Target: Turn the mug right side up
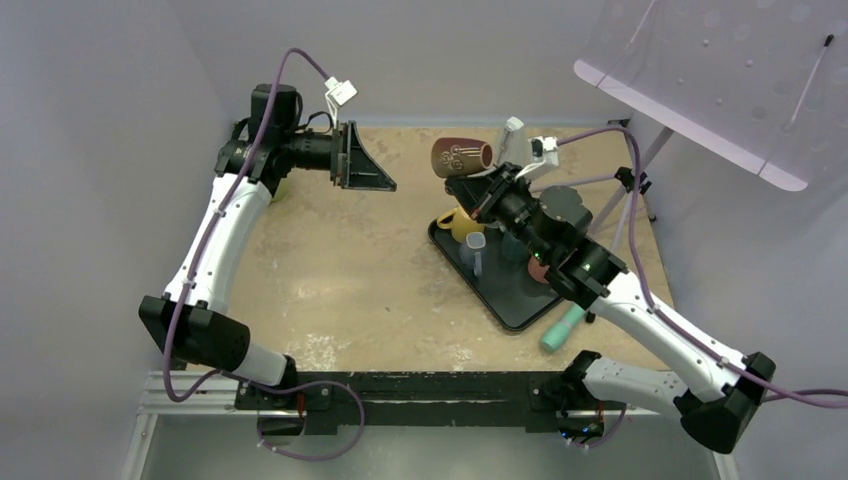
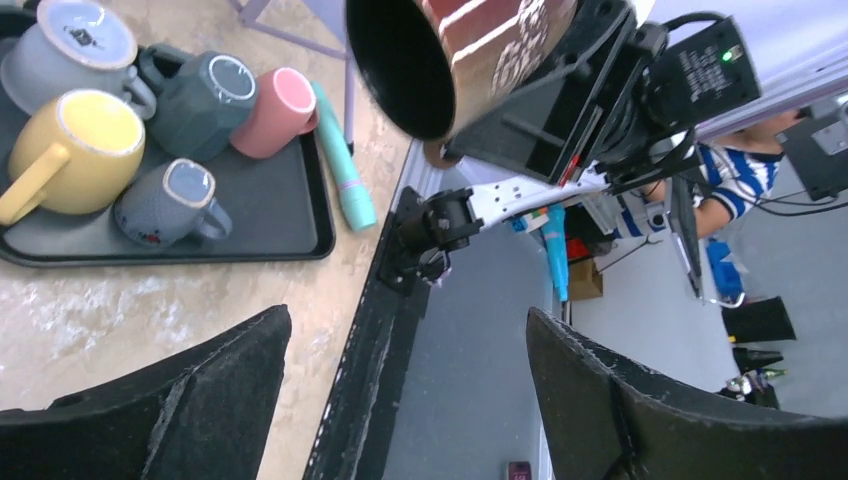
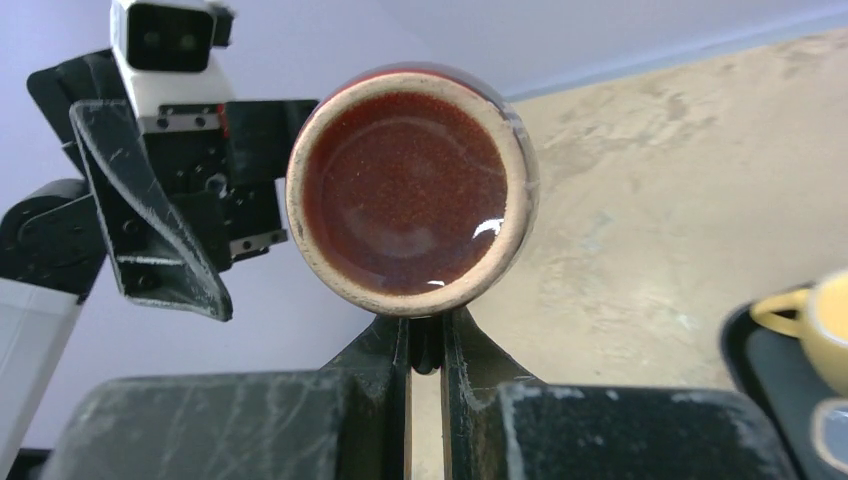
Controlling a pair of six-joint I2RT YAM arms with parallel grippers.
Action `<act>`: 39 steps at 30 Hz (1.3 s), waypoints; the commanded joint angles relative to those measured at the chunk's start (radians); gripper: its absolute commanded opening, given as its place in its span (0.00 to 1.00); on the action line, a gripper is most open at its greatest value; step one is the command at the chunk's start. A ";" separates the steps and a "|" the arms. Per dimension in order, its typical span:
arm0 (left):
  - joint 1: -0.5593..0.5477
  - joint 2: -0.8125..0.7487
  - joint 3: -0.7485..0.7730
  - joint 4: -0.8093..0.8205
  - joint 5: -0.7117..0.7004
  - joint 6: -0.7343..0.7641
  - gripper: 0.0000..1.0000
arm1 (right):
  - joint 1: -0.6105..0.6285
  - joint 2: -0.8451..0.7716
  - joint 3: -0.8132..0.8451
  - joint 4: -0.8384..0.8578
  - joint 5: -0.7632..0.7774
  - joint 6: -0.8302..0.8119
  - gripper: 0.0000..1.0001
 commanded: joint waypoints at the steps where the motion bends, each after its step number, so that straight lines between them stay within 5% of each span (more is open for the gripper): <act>1: -0.016 -0.049 -0.034 0.356 0.056 -0.283 0.91 | 0.030 0.062 0.077 0.226 -0.119 0.027 0.00; 6: -0.048 -0.029 -0.049 0.424 0.041 -0.341 0.85 | 0.066 0.107 0.114 0.228 -0.131 0.021 0.00; 21: -0.085 -0.062 -0.167 0.803 0.047 -0.602 0.45 | 0.081 0.160 0.010 0.374 -0.186 0.106 0.00; 25: -0.085 -0.064 -0.176 0.809 0.050 -0.609 0.30 | 0.080 0.160 0.001 0.376 -0.175 0.106 0.00; 29: -0.086 -0.065 -0.185 0.827 0.056 -0.630 0.00 | 0.079 0.178 0.000 0.396 -0.218 0.103 0.00; 33: -0.083 -0.077 -0.171 0.732 0.043 -0.559 0.00 | 0.079 0.207 0.004 0.384 -0.254 0.101 0.00; 39: -0.068 -0.003 0.121 -0.116 -0.322 0.132 0.00 | 0.077 0.215 -0.001 0.216 -0.179 0.079 0.75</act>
